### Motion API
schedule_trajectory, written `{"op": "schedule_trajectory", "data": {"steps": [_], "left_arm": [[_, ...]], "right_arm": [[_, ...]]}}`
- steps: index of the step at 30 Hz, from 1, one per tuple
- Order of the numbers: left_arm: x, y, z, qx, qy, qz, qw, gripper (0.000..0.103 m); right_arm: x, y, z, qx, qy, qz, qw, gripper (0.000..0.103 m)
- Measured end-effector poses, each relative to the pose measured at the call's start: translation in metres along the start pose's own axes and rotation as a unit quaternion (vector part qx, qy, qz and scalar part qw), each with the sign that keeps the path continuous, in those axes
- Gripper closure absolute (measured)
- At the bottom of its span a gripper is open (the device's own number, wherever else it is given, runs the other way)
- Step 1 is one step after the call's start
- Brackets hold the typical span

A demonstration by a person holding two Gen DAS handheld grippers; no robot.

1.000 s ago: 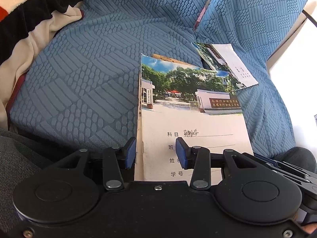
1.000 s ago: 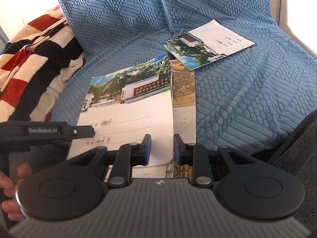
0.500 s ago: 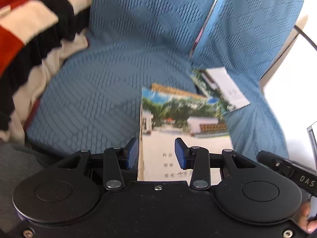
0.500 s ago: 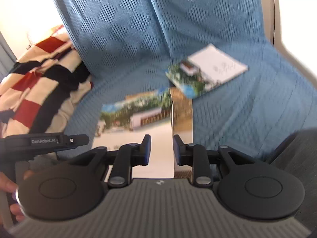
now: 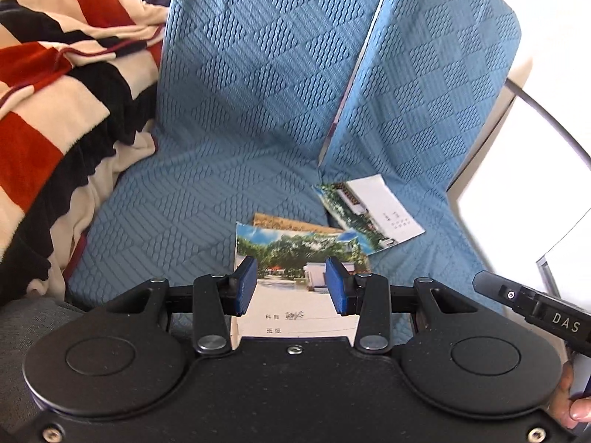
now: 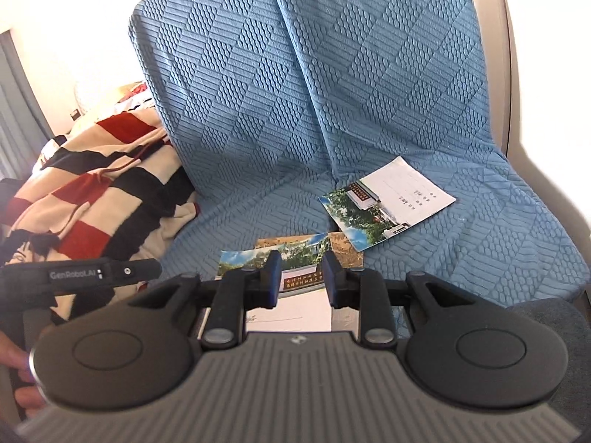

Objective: Organize objects
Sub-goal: 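Raise both tools away from the book stack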

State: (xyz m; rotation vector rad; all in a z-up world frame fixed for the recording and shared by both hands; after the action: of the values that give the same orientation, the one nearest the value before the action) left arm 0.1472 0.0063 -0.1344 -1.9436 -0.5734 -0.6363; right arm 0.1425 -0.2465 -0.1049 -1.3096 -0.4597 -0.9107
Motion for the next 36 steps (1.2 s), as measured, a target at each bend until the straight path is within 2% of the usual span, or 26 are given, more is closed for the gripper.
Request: {"op": "schedule_trajectory", "data": {"steps": [9, 25, 36], "left_arm": [[-0.001, -0.013, -0.021, 0.009, 0.031, -0.014, 0.9994, 0.065], [-0.006, -0.002, -0.058, -0.003, 0.038, -0.009, 0.9992, 0.065], [-0.006, 0.021, -0.095, -0.035, 0.035, -0.002, 0.9988, 0.065]], "right_arm": [[0.000, -0.008, -0.003, -0.007, -0.005, -0.002, 1.000, 0.075], [-0.002, -0.012, -0.031, -0.013, 0.005, 0.002, 1.000, 0.075], [0.005, -0.017, -0.074, -0.037, 0.020, -0.001, 0.999, 0.075]]}}
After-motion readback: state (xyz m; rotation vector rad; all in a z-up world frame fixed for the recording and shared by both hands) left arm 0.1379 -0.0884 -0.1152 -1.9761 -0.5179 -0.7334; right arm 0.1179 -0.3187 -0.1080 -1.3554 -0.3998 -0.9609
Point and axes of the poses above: each gripper's, at about its wrist camera, not at the fingertips, and y roughly the way its jaws point, z to its left, x to its top, the point moved 8 cm from there along y, roughly the way its jaws point, and after that the axes turned 9 degrees about -x, right-handed, at the moved point
